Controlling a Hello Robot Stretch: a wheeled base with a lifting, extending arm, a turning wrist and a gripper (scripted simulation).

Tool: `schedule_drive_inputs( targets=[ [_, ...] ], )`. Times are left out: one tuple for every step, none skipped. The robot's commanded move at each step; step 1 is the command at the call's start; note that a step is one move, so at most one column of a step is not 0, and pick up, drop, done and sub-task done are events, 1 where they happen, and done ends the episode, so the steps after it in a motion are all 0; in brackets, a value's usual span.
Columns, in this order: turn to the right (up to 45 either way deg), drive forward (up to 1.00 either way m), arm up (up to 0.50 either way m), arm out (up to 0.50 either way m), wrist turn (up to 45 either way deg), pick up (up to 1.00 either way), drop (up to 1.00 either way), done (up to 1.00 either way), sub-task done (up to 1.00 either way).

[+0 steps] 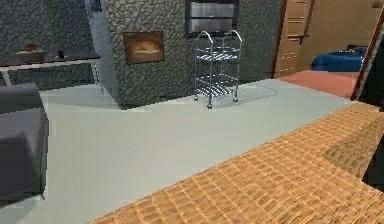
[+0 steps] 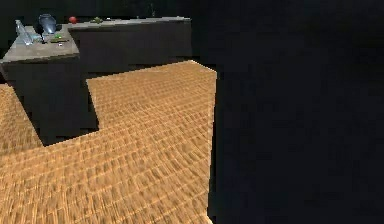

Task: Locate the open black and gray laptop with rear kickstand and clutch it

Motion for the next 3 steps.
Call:
schedule_drive_inputs(
  targets=[
    [30.0, 0.0, 0.0, 0.0, 0.0, 0.0, 0.0, 0.0, 0.0],
    [0.0, 1.0, 0.0, 0.0, 0.0, 0.0, 0.0, 0.0, 0.0],
    [0.0, 1.0, 0.0, 0.0, 0.0, 0.0, 0.0, 0.0, 0.0]
  ],
)
